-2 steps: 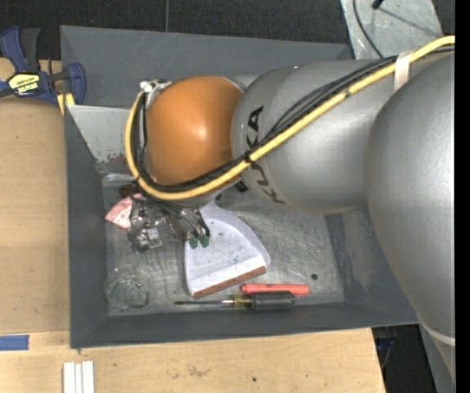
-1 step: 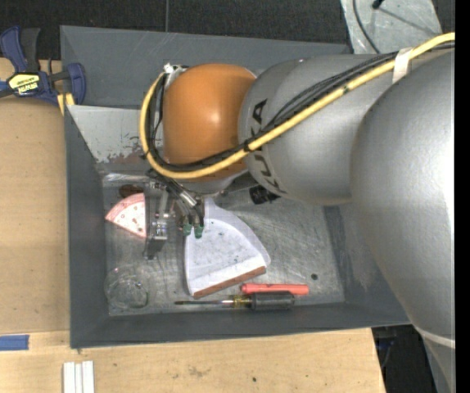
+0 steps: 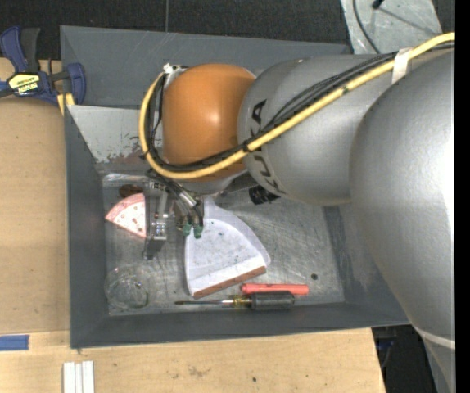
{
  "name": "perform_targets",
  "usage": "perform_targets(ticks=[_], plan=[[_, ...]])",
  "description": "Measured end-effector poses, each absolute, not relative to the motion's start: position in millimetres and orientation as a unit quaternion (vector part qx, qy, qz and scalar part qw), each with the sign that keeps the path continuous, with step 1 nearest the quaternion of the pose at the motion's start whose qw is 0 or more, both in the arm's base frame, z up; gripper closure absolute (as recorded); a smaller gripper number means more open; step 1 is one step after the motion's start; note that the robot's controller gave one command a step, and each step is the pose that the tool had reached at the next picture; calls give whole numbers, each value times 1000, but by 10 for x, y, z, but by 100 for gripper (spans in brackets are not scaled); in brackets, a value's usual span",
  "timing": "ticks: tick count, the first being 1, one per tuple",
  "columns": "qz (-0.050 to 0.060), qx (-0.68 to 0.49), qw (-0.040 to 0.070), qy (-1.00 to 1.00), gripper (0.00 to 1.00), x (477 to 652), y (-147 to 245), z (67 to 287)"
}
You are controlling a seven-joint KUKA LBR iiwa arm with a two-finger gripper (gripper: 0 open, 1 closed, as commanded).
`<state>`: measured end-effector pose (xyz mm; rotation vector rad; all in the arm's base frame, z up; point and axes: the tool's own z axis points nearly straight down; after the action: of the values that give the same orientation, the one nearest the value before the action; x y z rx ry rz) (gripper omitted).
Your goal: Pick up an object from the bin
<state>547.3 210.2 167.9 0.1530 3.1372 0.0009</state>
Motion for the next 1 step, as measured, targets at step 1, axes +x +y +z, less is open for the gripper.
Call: perform_targets(ticks=[1], plan=[[2,80,4,997,0,5463,2135,1532]])
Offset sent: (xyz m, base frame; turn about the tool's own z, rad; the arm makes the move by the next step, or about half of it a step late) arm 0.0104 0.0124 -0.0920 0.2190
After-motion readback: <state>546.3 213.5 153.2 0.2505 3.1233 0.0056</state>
